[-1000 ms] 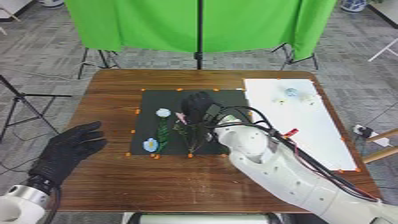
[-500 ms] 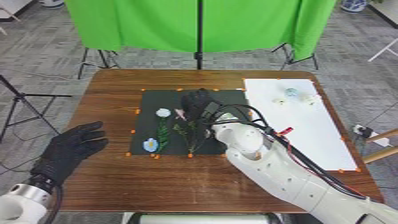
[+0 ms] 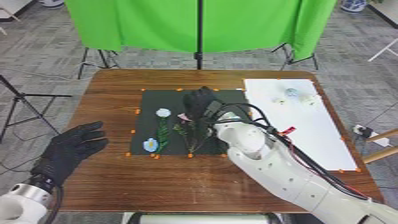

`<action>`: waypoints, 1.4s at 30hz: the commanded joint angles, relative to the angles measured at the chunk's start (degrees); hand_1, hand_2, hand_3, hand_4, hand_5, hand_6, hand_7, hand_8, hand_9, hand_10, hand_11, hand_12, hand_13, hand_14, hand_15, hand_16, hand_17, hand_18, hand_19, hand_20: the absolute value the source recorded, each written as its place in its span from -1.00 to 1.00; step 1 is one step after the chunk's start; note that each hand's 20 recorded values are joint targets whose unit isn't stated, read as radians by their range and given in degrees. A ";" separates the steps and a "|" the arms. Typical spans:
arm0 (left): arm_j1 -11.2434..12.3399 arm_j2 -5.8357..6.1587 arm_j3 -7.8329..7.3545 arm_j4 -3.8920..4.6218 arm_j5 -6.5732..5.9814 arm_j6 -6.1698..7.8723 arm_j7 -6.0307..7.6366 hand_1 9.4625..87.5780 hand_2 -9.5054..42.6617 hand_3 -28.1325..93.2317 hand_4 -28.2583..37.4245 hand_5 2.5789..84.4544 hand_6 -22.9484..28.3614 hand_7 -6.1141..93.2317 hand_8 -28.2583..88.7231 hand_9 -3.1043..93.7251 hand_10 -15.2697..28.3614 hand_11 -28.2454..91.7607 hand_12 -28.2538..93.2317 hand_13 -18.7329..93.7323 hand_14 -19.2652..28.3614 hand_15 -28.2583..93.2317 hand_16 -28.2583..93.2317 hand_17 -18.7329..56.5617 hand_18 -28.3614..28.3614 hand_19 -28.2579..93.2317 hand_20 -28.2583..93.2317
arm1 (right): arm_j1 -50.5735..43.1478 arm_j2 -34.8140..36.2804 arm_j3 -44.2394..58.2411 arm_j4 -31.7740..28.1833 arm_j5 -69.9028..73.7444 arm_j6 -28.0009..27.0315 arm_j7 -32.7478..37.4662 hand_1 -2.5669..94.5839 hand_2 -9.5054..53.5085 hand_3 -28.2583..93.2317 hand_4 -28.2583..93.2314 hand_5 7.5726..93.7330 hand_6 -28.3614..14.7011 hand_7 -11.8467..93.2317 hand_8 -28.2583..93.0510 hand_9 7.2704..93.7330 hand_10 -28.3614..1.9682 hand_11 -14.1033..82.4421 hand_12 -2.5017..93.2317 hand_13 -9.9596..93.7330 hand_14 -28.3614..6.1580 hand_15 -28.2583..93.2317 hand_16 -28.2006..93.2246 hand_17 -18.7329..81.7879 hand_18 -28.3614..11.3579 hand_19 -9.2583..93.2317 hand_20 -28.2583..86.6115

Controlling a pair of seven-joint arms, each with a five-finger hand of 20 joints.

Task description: Arrange flowers

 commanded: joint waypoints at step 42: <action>2.44 -0.71 -1.23 -0.48 0.22 0.41 0.26 -0.58 -0.37 0.71 -0.98 -0.19 0.15 -0.25 -0.78 -0.29 0.43 0.14 -0.32 -0.21 0.56 0.39 -0.66 -0.67 0.81 0.47 -0.47 | -7.61 23.27 14.08 -3.89 1.27 -10.30 20.76 -0.32 -1.00 0.91 -1.00 -0.16 0.20 -0.18 -0.88 -0.17 0.21 0.03 -0.58 0.07 0.23 0.26 -0.35 -0.20 -0.38 0.51 -0.25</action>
